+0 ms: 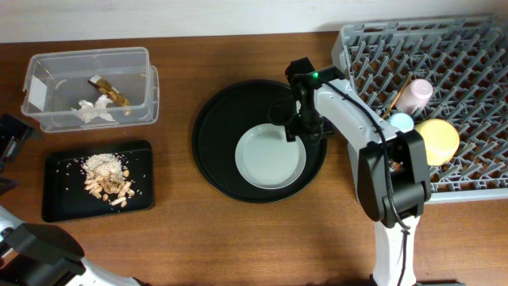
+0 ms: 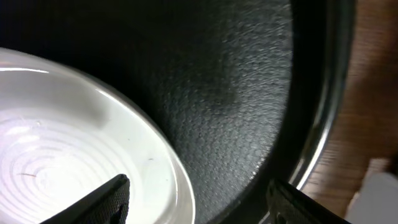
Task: Sort waste into correct bins and load items into the dishwasher rack
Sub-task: 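Move the right gripper to the white plate and grasp its rim, then lift the white plate and insert it upright into the rack slot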
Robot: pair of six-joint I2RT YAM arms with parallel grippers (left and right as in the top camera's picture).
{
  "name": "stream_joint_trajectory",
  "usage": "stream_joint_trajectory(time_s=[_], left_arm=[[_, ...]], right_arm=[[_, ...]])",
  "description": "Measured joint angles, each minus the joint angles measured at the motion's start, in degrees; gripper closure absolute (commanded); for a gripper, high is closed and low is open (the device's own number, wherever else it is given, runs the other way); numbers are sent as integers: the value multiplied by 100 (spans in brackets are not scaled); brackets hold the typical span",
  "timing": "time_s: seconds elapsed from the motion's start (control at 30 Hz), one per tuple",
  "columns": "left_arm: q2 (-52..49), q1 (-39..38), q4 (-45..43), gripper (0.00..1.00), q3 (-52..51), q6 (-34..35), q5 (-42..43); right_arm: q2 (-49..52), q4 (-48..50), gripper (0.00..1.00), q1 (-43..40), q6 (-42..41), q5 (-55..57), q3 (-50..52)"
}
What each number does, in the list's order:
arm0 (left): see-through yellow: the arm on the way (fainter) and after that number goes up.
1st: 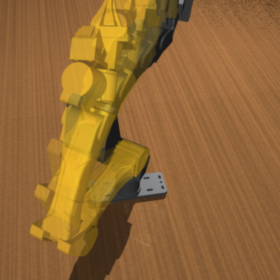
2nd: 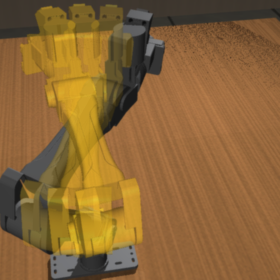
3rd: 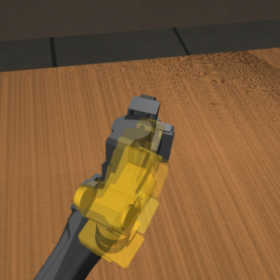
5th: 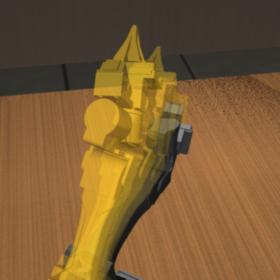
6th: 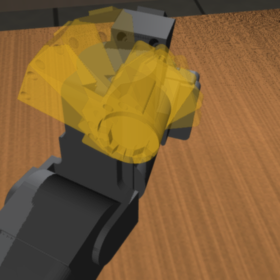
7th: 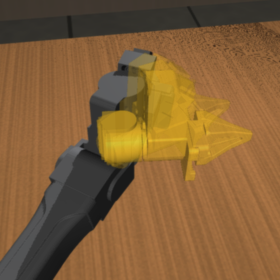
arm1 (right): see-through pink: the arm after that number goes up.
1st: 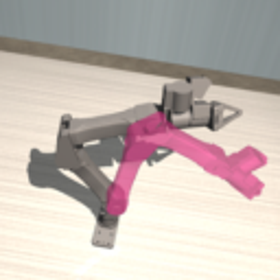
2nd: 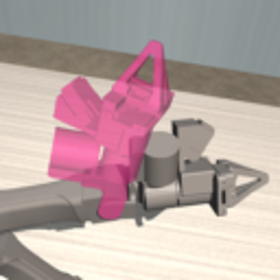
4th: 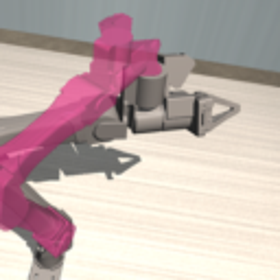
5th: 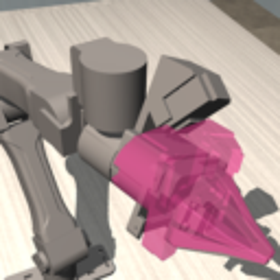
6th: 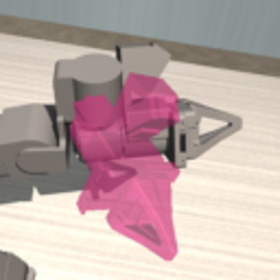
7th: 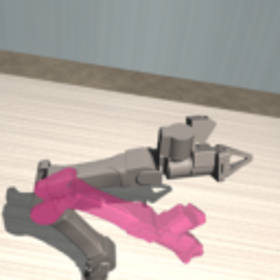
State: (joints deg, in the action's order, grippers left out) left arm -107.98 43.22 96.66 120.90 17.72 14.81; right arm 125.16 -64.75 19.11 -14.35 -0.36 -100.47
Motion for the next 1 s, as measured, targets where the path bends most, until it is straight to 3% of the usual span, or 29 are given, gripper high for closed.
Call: stream_joint_trajectory(time_s=[0.2,0.27,0.37,0.7,0.9,1.0], left_arm=[[0,0,2,1,-2,0,0],[0,0,2,1,0,0,0],[0,0,2,1,-2,0,0],[0,0,0,1,0,0,0],[0,0,0,1,-2,0,-4],[0,0,-2,1,-2,0,-2]], right_arm=[[205,175,51,0,136,-144,90],[232,337,65,0,149,-168,278],[203,503,94,0,157,-356,448],[151,-234,96,-28,258,-601,92],[151,-1314,96,-396,151,-245,-1530],[131,-1930,96,-933,-83,533,-2835]])
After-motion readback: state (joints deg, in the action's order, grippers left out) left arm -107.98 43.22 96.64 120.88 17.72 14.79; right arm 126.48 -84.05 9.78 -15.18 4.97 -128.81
